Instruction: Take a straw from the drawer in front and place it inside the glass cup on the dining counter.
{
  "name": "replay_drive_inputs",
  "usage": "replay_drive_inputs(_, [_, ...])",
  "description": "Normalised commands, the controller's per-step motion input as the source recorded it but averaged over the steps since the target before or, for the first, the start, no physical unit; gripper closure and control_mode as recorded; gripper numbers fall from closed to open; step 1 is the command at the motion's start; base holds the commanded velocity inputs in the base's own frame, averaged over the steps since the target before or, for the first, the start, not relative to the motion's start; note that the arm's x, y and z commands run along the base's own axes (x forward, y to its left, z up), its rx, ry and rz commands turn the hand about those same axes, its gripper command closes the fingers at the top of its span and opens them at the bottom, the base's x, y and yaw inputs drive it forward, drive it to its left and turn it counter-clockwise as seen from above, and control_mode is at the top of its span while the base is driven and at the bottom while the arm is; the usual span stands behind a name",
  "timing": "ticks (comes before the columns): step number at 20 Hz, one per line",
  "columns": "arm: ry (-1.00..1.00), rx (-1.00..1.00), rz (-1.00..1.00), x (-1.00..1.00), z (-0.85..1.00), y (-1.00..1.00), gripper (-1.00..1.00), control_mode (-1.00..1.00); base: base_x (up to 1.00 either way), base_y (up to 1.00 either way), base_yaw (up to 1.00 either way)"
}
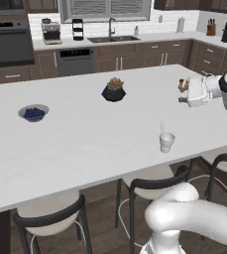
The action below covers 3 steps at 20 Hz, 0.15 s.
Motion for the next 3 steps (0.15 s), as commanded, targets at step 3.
replay_drive_inputs(3, [0.03,-0.29,0.00,-0.34,0.20,0.61,-1.00,-1.00,0.00,0.00,0.00])
